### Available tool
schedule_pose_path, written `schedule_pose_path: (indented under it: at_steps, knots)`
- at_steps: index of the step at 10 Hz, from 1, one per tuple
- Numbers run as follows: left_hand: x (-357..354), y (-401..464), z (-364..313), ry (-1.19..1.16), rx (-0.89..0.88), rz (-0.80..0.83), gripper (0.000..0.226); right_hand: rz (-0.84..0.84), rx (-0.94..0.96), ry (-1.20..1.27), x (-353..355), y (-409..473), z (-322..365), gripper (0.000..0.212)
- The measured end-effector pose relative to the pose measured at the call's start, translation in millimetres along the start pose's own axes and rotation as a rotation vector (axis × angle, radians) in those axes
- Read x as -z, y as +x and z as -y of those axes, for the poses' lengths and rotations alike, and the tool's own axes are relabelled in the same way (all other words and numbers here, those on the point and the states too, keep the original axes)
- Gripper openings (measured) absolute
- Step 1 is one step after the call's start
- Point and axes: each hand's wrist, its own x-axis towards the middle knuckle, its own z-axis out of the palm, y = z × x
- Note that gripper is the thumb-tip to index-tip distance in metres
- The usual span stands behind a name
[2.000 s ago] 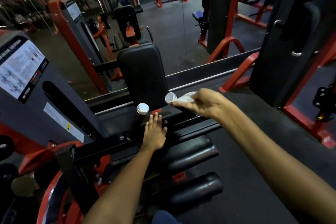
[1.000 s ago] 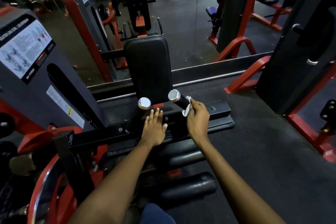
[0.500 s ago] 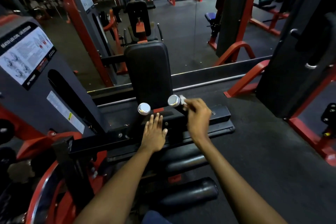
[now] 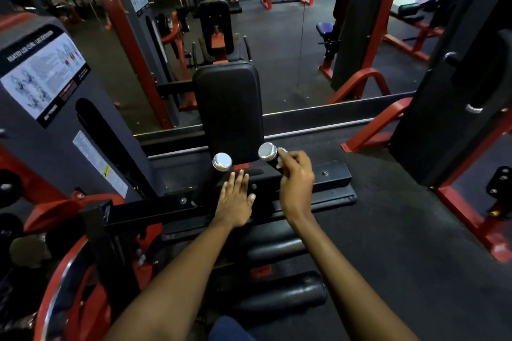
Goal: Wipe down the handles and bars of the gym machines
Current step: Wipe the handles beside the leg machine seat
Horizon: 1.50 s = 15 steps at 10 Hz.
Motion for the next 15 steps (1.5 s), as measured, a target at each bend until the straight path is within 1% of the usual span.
schedule_pose_path:
  at_steps: [1,2,3,4,5,6,7,8,9,10,11,12,13,14,15]
  knots:
    - [-1,-2,-1,0.0,0.001,0.014,0.062,0.106,-0.126,-0.147,13,-7,-37,0.049]
    - [1,-1,0,0.004,0.0,0.008,0.062,0.296,-0.245,-0.276,24,17,-61,0.043]
    - [-1,0,0,0.016,-0.009,-0.006,0.062,0.885,-0.183,-0.652,18,85,-53,0.026]
    - [-3,0,2,0.017,-0.009,-0.014,0.062,1.154,-0.035,-0.539,6,123,-21,0.021]
    - [-3,1,3,0.045,-0.014,-0.018,0.063,1.283,-0.109,0.104,-7,135,23,0.023]
    - [-3,1,3,0.042,-0.018,-0.004,0.063,1.234,-0.191,0.264,-7,128,10,0.023]
    - [-1,2,2,0.005,-0.019,0.006,0.062,1.217,-0.302,0.024,-1,114,-50,0.027]
    - [1,2,2,-0.007,-0.027,0.014,0.062,1.347,-0.225,-0.26,-1,121,-58,0.036]
    - [-1,2,3,0.007,-0.025,0.007,0.063,1.426,-0.134,-0.147,-8,139,-7,0.036]
    - [-1,2,4,0.012,-0.027,0.011,0.063,1.293,-0.132,0.168,-6,136,14,0.028]
    - [-1,1,4,-0.015,-0.027,0.029,0.063,1.095,-0.227,0.216,3,109,-14,0.023]
    - [1,1,4,-0.018,-0.024,0.025,0.063,1.083,-0.191,0.042,7,102,-38,0.029]
    - [1,0,4,-0.026,-0.034,0.032,0.062,1.054,-0.136,-0.303,14,97,-70,0.039]
    - [2,-1,4,-0.024,-0.027,0.033,0.062,0.884,-0.164,-0.389,18,80,-82,0.034]
    - [2,-1,3,-0.011,-0.036,0.032,0.062,0.524,-0.109,-0.441,16,35,-86,0.029]
